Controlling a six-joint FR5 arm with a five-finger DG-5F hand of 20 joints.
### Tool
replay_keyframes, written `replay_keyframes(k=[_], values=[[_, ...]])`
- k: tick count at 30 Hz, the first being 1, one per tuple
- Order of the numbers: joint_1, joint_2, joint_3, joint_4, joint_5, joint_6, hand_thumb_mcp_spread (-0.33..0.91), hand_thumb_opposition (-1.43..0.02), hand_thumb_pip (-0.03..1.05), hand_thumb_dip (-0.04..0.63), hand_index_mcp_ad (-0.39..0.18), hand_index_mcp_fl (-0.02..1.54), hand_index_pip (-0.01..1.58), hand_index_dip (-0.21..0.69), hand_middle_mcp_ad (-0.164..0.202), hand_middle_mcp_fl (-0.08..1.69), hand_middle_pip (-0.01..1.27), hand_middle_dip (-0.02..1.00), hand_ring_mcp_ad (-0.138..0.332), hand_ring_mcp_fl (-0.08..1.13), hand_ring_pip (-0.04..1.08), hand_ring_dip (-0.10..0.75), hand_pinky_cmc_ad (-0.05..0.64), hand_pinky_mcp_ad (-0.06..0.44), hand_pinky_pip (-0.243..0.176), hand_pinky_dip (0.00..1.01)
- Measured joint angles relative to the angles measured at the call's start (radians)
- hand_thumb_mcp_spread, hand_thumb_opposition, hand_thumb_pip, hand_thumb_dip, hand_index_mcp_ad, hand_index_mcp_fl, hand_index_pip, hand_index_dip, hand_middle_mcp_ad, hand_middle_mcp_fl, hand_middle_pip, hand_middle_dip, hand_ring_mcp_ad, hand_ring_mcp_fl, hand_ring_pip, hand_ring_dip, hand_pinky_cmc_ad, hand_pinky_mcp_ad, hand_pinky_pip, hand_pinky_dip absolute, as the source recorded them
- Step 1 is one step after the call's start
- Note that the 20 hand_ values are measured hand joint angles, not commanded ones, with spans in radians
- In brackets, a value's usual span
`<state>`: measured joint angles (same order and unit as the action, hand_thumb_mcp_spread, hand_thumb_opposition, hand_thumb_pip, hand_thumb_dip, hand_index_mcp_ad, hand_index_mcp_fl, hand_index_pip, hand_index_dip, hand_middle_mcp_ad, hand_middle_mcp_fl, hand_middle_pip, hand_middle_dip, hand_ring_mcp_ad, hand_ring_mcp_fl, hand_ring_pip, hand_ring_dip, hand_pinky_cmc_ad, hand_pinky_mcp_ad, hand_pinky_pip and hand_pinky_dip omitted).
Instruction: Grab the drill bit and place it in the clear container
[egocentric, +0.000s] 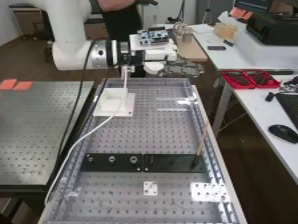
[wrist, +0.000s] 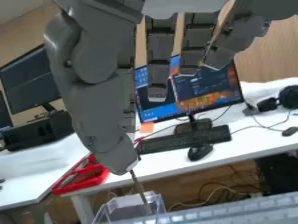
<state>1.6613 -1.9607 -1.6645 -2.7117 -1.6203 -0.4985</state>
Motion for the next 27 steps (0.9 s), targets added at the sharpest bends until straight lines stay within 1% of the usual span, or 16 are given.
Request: replay_keyframes(k=[4, 15, 19, 27], values=[[0.009, -0.044, 0.027, -0.021, -0.013, 0.030, 0.71, -0.97, 0.43, 0.300, -0.136, 0.89, 0.90, 0.337, 0.035, 0.43, 0.13, 0.25, 0.098, 0.15, 0.11, 0.075, 0.360, 0.119, -0.026, 0.16], [0.034, -0.104, 0.059, -0.035, -0.037, 0.100, 0.72, -0.97, 0.43, 0.300, -0.136, 0.89, 0.90, 0.337, 0.035, 0.43, 0.13, 0.25, 0.098, 0.15, 0.11, 0.075, 0.360, 0.117, -0.026, 0.16], [0.049, -0.117, 0.064, -0.039, -0.046, 0.106, 0.72, -0.97, 0.43, 0.300, -0.136, 0.89, 0.90, 0.337, 0.035, 0.43, 0.13, 0.25, 0.098, 0.15, 0.11, 0.075, 0.360, 0.117, -0.026, 0.16], [0.057, -0.119, 0.065, -0.033, -0.040, 0.097, 0.72, -0.97, 0.43, 0.300, -0.136, 0.89, 0.90, 0.333, 0.035, 0.43, 0.12, 0.25, 0.098, 0.14, 0.11, 0.075, 0.360, 0.119, -0.026, 0.16]])
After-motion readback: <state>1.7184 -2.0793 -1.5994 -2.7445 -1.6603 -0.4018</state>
